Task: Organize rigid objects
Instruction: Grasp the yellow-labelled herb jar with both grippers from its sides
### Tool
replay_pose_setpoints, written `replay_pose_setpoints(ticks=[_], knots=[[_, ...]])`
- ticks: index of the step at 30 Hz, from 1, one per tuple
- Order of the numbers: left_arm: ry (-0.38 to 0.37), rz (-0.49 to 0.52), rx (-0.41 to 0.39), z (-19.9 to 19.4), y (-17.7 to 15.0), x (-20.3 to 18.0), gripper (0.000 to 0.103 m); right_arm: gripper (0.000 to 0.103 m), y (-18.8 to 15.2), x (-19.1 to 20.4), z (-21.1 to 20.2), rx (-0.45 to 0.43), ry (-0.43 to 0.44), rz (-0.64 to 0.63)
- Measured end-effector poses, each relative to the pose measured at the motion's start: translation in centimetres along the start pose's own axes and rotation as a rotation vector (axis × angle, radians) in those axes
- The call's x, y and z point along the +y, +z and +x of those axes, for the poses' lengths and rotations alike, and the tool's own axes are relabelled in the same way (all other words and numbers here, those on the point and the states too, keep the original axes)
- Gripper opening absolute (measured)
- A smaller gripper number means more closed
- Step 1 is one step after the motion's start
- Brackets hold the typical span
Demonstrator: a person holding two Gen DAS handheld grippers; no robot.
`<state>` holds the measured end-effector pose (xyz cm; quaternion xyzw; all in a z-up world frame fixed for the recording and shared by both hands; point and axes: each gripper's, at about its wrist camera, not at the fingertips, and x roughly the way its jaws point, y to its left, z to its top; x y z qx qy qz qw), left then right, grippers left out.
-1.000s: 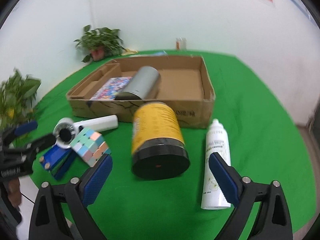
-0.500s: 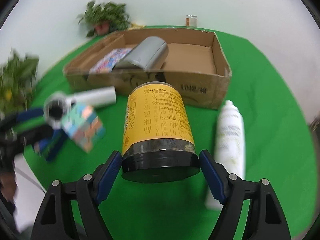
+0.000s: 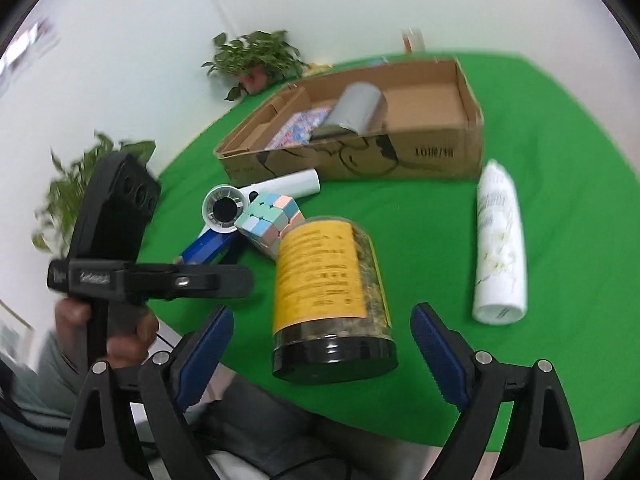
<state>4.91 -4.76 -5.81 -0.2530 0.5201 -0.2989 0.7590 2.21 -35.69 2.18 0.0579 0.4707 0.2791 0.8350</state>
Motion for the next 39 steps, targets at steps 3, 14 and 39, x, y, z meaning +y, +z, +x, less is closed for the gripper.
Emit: replay_pose_setpoints(ticks=[3, 14, 39], knots=[[-0.015, -0.014, 0.022, 0.5, -0.1, 0.3, 0.092, 0.073, 0.2, -0.4, 2.2, 0.08, 0.0, 0.028], [-0.007, -0.104, 0.057, 0.9, 0.1, 2.5, 0.092, 0.073, -0.3, 2.9, 4.4, 0.149, 0.152, -0.021], [0.049, -0.063, 0.065, 1.6, -0.2, 1.1, 0.082, 0.089, -0.2, 2.3, 9.6, 0.234, 0.176, 0.124]])
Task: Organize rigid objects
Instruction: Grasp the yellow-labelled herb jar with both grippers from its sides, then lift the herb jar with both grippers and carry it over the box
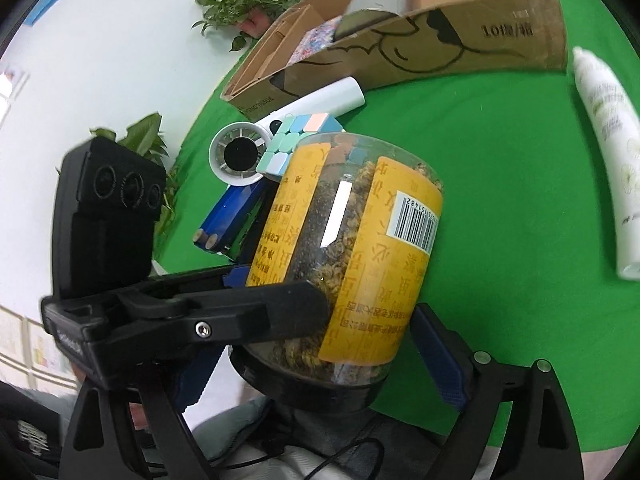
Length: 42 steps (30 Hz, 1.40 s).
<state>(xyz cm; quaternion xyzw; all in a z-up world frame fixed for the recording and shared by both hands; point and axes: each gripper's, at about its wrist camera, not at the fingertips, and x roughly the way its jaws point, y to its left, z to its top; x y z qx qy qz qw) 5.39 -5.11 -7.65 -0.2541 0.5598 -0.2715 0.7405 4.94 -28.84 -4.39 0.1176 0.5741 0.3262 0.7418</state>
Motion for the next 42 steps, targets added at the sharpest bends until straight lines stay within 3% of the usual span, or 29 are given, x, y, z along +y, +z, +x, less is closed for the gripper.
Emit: replay_pose_setpoints(ticks=[4, 14, 23, 32, 38, 42], knots=[[0.015, 0.054, -0.027, -0.5, -0.1, -1.3, 0.082, 0.087, -0.1, 1.5, -0.6, -0.036, -0.096, -0.096], [0.008, 0.139, -0.112, -2.6, 1.7, -3.7, 0.081, 0.086, 1.0, 2.8, -3.9, -0.165, -0.119, -0.167], [-0.004, 0.182, -0.128, -3.1, 4.9, -5.1, 0.082, 0.086, 3.4, 3.1, -5.7, -0.207, -0.147, -0.191], [0.045, 0.265, -0.198, -5.2, 13.1, -8.5, 0.082, 0.086, 13.0, 4.1, -8.7, -0.212, -0.156, -0.27], [0.021, 0.198, -0.167, -4.2, 19.3, -8.2, 0.082, 0.086, 20.0, 2.9, -9.4, -0.157, -0.162, -0.25], [0.017, 0.172, -0.128, -2.7, 21.7, -7.7, 0.082, 0.086, 23.6, 1.0, -9.2, -0.12, -0.156, -0.211]])
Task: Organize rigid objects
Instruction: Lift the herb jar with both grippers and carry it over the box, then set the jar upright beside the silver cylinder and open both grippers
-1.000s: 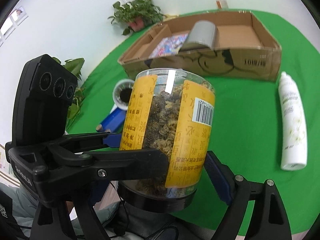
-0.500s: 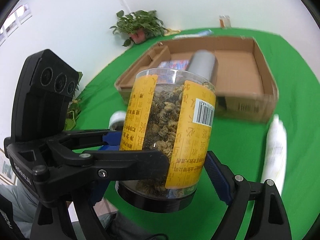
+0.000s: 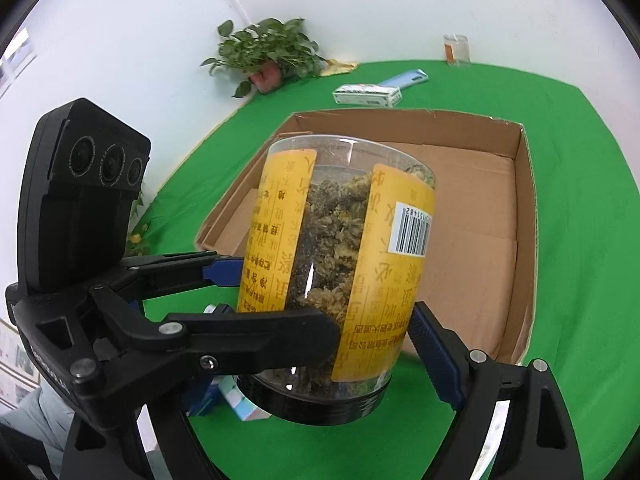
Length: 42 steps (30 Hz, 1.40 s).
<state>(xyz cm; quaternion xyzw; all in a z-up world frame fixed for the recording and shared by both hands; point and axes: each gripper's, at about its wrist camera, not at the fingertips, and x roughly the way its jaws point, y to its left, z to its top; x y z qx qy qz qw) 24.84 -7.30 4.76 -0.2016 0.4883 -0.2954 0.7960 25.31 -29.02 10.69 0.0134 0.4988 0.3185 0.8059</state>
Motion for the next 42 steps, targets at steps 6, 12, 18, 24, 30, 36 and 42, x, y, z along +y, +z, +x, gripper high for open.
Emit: replay_pose_setpoints(ticks=[6, 12, 18, 24, 30, 36, 42], knots=[[-0.006, -0.037, 0.078, 3.7, 1.1, 1.5, 0.082, 0.086, 1.3, -3.3, 2.7, 0.046, 0.001, 0.054], [0.016, -0.077, 0.132, 6.3, 1.2, 2.5, 0.082, 0.085, 0.5, -5.6, 5.1, 0.088, -0.002, 0.087], [0.048, -0.09, 0.165, 7.6, 1.3, 2.8, 0.082, 0.084, -0.1, -6.7, 6.4, 0.114, -0.003, 0.087], [0.134, -0.099, 0.048, 5.4, 2.8, 3.3, 0.08, 0.083, -0.3, -7.4, 7.2, 0.126, -0.005, 0.115], [0.187, -0.066, 0.003, 3.3, 1.4, 3.3, 0.08, 0.083, -0.4, -7.8, 8.0, 0.143, -0.051, 0.153], [0.188, -0.051, -0.033, 1.6, -1.0, 2.9, 0.08, 0.085, -0.8, -8.9, 9.9, 0.193, -0.1, 0.258], [0.22, -0.03, -0.105, -1.2, -3.5, 3.0, 0.08, 0.085, -1.4, -7.5, 9.1, 0.173, -0.121, 0.218]])
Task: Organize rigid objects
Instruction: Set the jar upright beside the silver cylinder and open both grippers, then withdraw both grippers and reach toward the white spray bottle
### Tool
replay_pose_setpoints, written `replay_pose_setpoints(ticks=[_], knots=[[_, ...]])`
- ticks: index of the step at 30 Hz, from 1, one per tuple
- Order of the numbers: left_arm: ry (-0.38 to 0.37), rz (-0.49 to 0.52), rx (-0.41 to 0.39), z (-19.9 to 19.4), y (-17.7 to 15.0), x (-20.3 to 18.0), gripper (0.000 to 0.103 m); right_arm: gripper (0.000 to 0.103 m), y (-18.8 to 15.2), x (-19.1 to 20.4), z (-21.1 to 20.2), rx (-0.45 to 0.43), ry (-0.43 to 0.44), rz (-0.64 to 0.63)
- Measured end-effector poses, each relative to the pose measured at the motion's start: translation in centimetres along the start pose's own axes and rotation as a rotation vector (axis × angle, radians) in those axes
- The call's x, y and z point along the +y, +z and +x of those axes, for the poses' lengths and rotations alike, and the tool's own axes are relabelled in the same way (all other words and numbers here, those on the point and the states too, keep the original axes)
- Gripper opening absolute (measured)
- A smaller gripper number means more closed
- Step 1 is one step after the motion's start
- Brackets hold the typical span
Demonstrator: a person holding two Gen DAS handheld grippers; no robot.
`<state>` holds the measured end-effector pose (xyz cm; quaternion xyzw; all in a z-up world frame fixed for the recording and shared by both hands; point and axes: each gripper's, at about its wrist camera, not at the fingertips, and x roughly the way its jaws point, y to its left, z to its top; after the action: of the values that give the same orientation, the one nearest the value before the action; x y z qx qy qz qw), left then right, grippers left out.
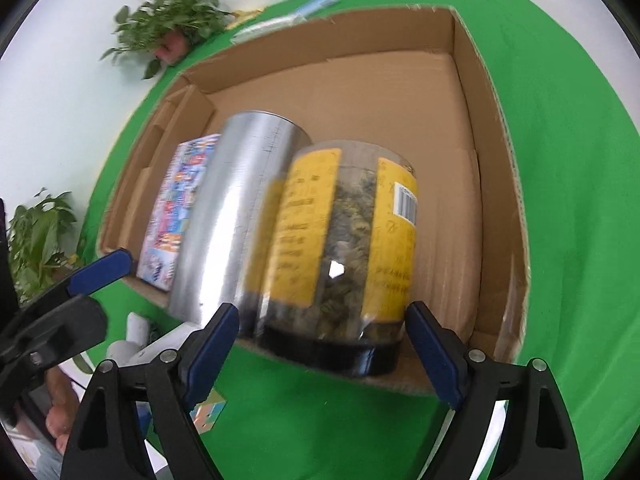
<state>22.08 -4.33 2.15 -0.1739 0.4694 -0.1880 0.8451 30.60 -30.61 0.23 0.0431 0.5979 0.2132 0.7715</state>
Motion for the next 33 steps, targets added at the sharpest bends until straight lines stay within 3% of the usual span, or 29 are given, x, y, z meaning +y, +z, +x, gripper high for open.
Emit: replay_pose_setpoints(ticks=[4, 7, 9, 10, 14, 15, 16, 18, 20, 21, 23, 24, 25, 26, 29, 33], knots=[[0.087, 0.067, -0.087, -1.5, -1.5, -0.6, 0.082, 0.076, -0.8, 0.6, -1.6, -0.059, 0.005, -0.027], [0.251, 0.148, -0.184, -2.6, -3.2, -0.9, 0.082, 0.076, -2.0, 0.4, -2.3, -0.107, 0.024, 0.053], [0.354, 0.191, -0.239, -3.3, -4.6, -0.9, 0.084, 0.089, -4.1, 0.4, -4.0, -0.189, 0.07, 0.108], [0.387, 0.2, -0.26, -3.6, -5.3, -0.8, 0.084, 0.1, -5.5, 1.0, -5.1, -0.248, 0.051, 0.102], [0.393, 0.151, -0.29, -4.5, -8.4, 0.8, 0.081, 0.103, -11.1, 3.5, -7.8, -0.445, -0.146, -0.02], [0.403, 0.132, -0.296, -4.7, -9.0, 1.1, 0.073, 0.103, -12.4, 4.1, -7.8, -0.46, -0.188, -0.053], [0.41, 0.127, -0.296, -4.8, -9.5, 1.3, 0.038, 0.103, -13.6, 4.6, -7.8, -0.472, -0.214, -0.08], [0.447, 0.134, -0.256, -4.5, -10.5, 1.4, 0.002, 0.1, -15.6, 5.3, -7.7, -0.509, -0.245, -0.097], [0.454, 0.1, -0.273, -5.1, -11.5, 1.6, 0.002, 0.058, -17.5, 5.7, -7.8, -0.539, -0.255, -0.104], [0.437, 0.092, -0.302, -5.6, -11.8, 1.6, 0.003, 0.052, -18.2, 5.8, -8.0, -0.541, -0.266, -0.1], [0.438, 0.092, -0.335, -6.0, -12.2, 1.3, 0.035, 0.053, -19.6, 5.8, -8.4, -0.573, -0.272, -0.092], [0.43, 0.101, -0.346, -6.2, -12.4, 1.1, 0.086, 0.057, -20.1, 5.9, -8.5, -0.588, -0.27, -0.098], [0.423, 0.106, -0.364, -6.4, -12.7, 0.9, 0.102, 0.078, -20.7, 5.8, -8.8, -0.602, -0.27, -0.104], [0.418, 0.119, -0.407, -6.9, -13.2, 0.5, 0.102, 0.102, -21.2, 5.6, -9.2, -0.619, -0.262, -0.101], [0.431, 0.196, -0.388, -6.7, -13.7, -0.8, 0.102, 0.103, -21.9, 4.9, -10.5, -0.671, -0.253, -0.079], [0.431, 0.197, -0.354, -6.4, -14.2, -1.1, 0.102, 0.102, -22.6, 3.8, -10.9, -0.641, -0.248, -0.078]])
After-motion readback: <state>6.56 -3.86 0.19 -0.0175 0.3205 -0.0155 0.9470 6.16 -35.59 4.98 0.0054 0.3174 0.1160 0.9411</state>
